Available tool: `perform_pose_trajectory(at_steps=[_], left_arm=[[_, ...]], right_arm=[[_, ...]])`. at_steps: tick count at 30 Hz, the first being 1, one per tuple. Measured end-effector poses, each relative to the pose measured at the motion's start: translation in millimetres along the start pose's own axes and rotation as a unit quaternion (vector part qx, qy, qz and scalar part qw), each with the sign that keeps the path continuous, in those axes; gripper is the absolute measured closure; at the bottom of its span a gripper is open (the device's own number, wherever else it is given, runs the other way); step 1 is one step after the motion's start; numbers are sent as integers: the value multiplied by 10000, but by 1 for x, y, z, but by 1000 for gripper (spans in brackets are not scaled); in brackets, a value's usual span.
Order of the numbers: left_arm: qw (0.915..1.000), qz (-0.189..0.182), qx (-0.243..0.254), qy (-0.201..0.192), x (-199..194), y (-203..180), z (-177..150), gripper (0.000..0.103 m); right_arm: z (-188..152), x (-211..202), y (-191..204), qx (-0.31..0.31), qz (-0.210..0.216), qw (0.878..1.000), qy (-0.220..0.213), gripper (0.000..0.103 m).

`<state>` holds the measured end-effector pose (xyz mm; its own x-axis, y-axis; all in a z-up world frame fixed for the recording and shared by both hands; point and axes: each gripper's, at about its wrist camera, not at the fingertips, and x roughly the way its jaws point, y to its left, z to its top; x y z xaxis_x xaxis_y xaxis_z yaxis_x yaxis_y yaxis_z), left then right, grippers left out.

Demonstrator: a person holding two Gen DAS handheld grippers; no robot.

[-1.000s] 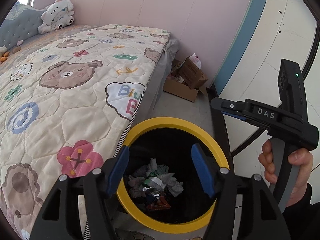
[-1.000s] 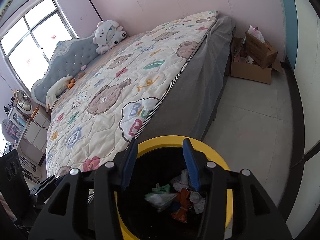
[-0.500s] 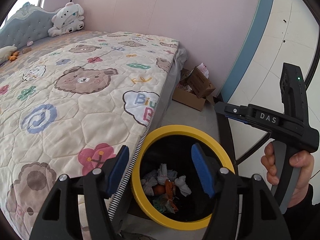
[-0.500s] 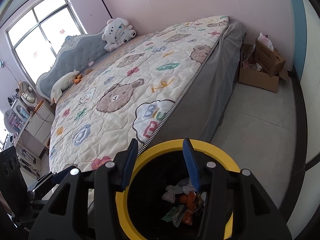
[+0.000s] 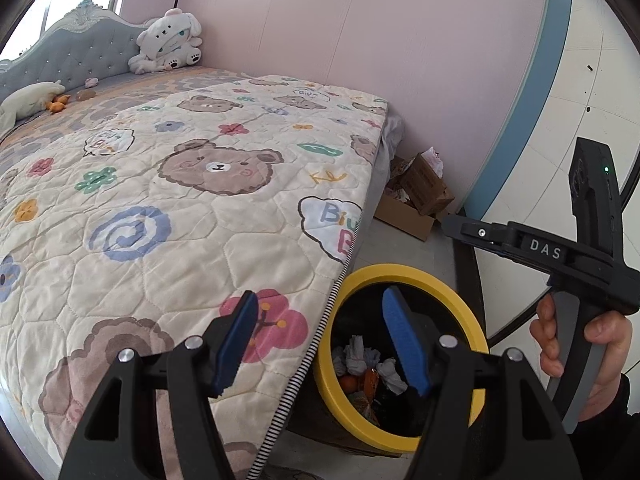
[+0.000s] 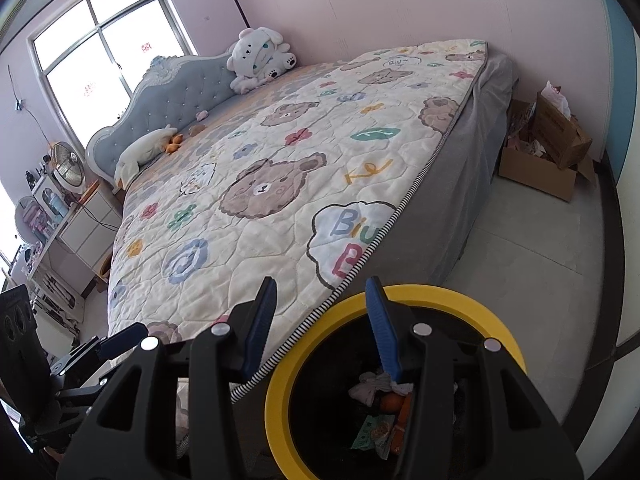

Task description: Collect trash

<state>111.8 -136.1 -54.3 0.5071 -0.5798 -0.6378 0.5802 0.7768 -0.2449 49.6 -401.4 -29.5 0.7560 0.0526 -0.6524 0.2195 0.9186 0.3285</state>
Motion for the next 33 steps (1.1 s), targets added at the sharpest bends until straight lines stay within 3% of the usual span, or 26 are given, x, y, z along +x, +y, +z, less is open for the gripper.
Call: perform_pose_trajectory(at_steps=[33], left_arm=[[9917,1008,-619,-505,-79,97,-27,41]], right_arm=[[-16,37,123,-886,594,9938,315,58]])
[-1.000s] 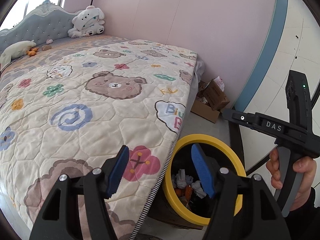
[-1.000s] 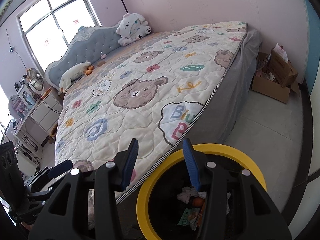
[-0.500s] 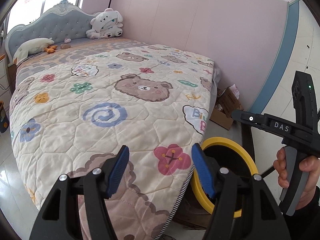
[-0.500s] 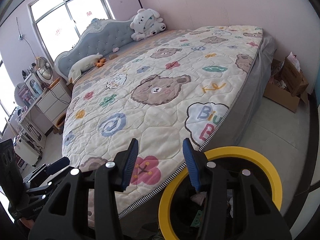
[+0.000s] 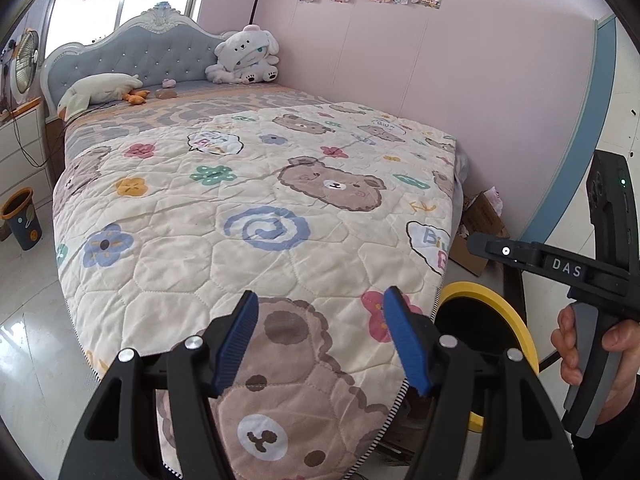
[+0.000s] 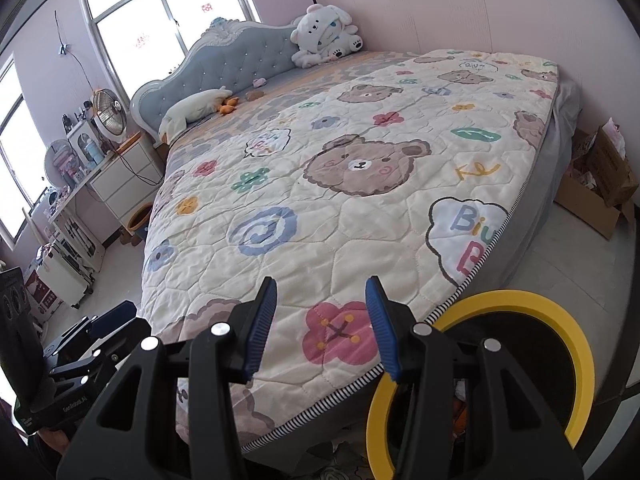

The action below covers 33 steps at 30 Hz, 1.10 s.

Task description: Collect trash

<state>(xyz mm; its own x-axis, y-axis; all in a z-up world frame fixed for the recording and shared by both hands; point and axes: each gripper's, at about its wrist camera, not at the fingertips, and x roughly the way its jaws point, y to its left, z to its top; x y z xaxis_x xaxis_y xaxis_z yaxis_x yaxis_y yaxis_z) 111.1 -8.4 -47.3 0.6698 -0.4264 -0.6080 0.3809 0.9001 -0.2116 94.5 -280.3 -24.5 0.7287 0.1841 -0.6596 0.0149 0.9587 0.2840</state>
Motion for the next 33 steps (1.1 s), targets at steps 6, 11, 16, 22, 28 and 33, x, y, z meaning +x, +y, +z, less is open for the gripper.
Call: perform_pose_trajectory(at_steps=[6,11,16,22,28,33], left_arm=[[9997,133,-167,-87,-8,16,-5,41],[9992,229,-259,-180,-16,25,-6,41],[9981,363,-219,-449,-30,28,-3,41],[9952,455,-236,-828,-50,29,1,34],[9892,604,-218,-1314,-72,24,3,19],[9850,705,-177,-1566,-84,21,2,11]], right_arm=[[-3,5,16,-151,50,9999,26,58],[-5,6,27,-207,125,9997,25,58],[-5,-1,37,-336,128,9992,-144,58],[-2,-15,41,-381,24,9983,-447,45],[-1,-28,42,-377,-83,9961,-796,29],[-3,-40,44,-388,-234,9919,-1186,14]])
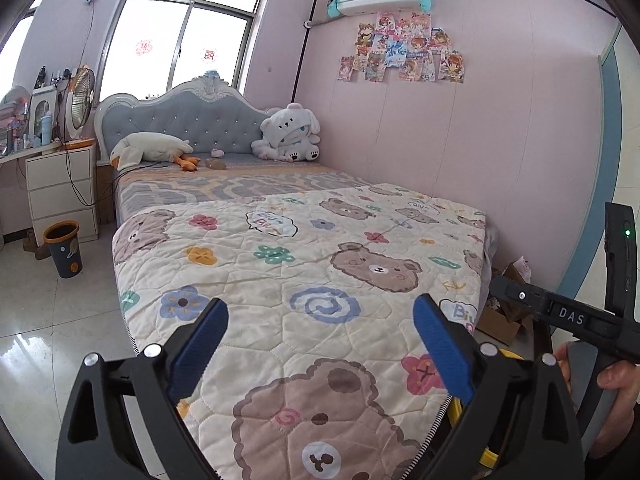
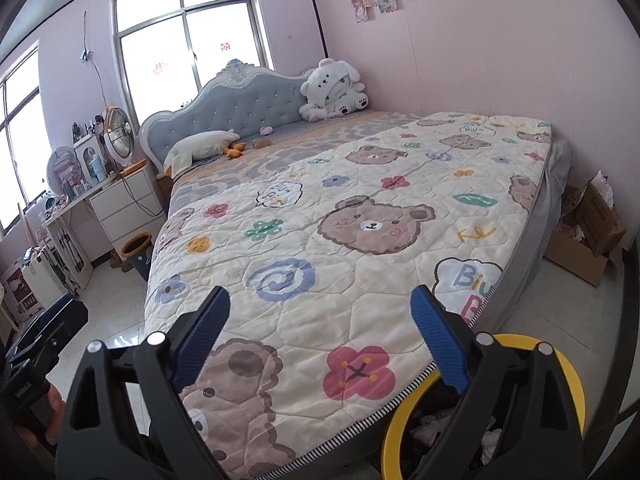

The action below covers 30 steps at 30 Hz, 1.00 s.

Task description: Collect trash

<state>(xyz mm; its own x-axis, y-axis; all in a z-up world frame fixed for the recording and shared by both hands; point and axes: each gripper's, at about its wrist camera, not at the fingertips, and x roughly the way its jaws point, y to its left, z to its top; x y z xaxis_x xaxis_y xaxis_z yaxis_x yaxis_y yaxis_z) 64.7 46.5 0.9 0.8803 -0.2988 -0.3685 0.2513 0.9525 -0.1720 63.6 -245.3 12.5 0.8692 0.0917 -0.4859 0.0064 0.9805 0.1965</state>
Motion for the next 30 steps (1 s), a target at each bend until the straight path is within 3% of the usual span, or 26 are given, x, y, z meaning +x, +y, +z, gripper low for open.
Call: perform_pose_trajectory(at_steps=[12,30], left_arm=[[9993,103,33,-354,-19,-3,1,8],[9978,219,51,-616,-24,-2,3,8]], right_arm=[[-4,-22,12,-182,-423,9967,-669,8],[-7,-18,15,-181,-405,9971,-614,8]])
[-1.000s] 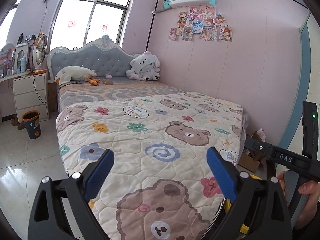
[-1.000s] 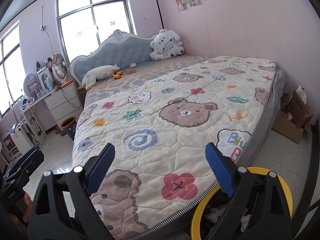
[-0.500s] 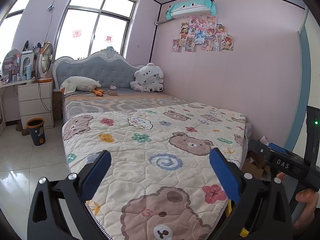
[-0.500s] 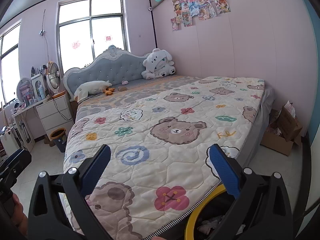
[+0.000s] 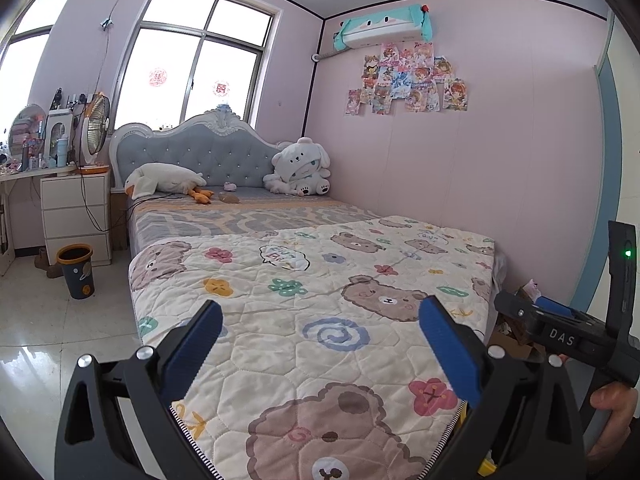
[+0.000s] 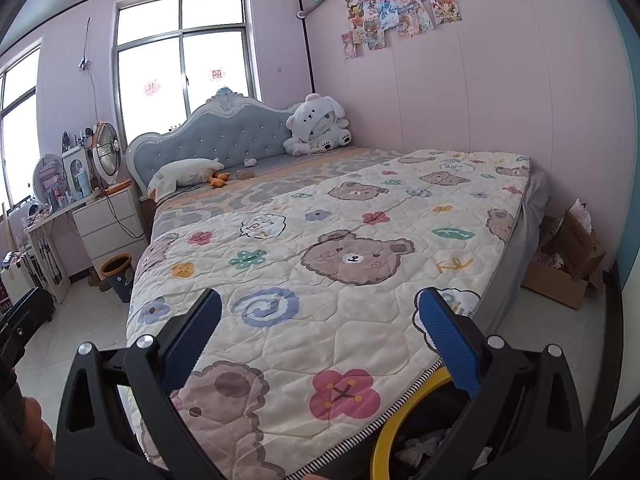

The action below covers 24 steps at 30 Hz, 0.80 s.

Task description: Collect trash

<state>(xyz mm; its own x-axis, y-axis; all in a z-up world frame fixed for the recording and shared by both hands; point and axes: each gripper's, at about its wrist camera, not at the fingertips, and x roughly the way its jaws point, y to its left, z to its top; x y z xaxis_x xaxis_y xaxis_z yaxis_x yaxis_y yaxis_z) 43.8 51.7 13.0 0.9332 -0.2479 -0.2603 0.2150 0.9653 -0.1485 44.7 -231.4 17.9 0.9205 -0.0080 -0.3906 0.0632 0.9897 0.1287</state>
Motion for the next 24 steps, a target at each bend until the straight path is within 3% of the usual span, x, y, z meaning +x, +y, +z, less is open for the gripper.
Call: perform_pose_trajectory(at_steps=[24], left_arm=[[10000,-9,-47,74,3,1,0,8]], right_arm=[[-4,9,-1,20,47,9999,107,8]])
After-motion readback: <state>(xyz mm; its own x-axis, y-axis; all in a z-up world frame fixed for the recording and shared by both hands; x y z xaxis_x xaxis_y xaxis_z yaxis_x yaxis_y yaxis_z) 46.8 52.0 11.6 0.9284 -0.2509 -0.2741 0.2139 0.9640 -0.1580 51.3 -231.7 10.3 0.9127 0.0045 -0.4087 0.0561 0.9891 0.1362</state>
